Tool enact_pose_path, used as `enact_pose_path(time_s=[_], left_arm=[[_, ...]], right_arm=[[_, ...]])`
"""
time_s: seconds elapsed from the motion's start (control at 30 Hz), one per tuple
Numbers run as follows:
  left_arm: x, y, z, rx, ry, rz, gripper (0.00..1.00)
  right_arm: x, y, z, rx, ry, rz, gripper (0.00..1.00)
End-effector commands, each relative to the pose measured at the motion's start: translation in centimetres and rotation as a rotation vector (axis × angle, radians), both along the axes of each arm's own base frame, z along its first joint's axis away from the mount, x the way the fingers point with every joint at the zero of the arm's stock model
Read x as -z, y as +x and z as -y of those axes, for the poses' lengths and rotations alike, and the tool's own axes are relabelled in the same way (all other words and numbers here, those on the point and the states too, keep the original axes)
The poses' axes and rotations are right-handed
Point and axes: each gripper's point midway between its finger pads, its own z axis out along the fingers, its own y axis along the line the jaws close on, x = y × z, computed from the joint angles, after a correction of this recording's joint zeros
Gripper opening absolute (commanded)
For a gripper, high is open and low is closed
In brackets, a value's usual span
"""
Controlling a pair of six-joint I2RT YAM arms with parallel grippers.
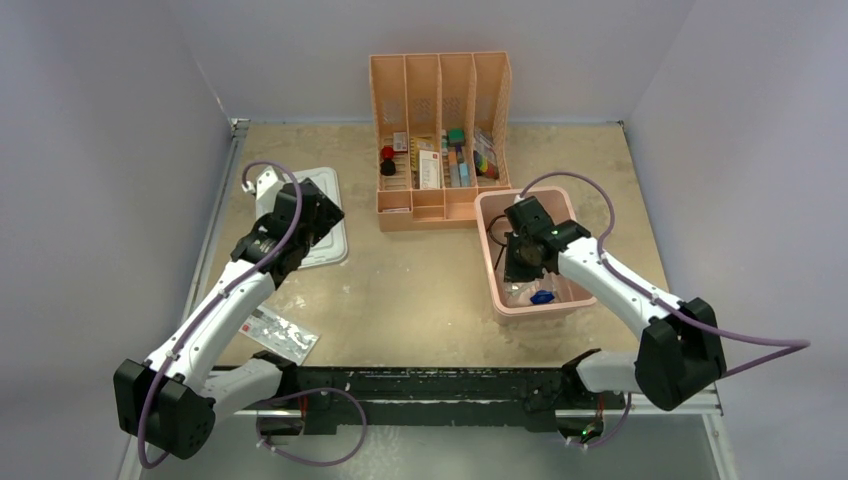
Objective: Organize the chemistry lab equipment
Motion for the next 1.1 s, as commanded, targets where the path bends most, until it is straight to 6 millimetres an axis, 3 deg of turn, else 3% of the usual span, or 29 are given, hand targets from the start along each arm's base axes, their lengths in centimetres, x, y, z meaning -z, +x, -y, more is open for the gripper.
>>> enact_pose_path(time_s=[0.0,0.17,0.3,0.43,0.6,0.8,0.9,1.07], left_arm=[[-1.1,1.0,1.0,0.051,-0.029,0.05,0.76],[-1.2,1.4,2.4,0.109,-0.064,0.066,0.76],[-1.7,2.0,3.3,0.145,-0.087,0.09,0.76],[-1.9,2.3,3.8,0.166,-0.098,0.101,0.76],[-2.1,2.6,4.7,0.203,-0.12,0.11,0.76],[-2.5,2.8,7.4,0.322,-0.2,0.146,0.77],[-2.6,2.8,8.4,0.373,-0.227,0.153,0.77],[-2.6,2.8,8.6,0.387,-0.226,0.152,0.77]], right_arm=[[0.2,0.7,-1.0,-0.002,0.049,0.027,0.01],[-0.1,1.0,-0.9,-0.001,0.044,0.045,0.17],[-1.8,1.6,-0.4,0.012,0.022,0.083,0.31],[-5.0,2.8,0.5,0.008,-0.026,0.163,0.42],[-10.7,5.1,2.4,0.005,-0.118,0.3,0.53],[-14.7,8.6,7.0,0.114,-0.211,0.391,0.63],[-15.1,9.6,9.9,0.2,-0.244,0.388,0.71],[-12.1,9.4,12.5,0.26,-0.199,0.278,0.76]])
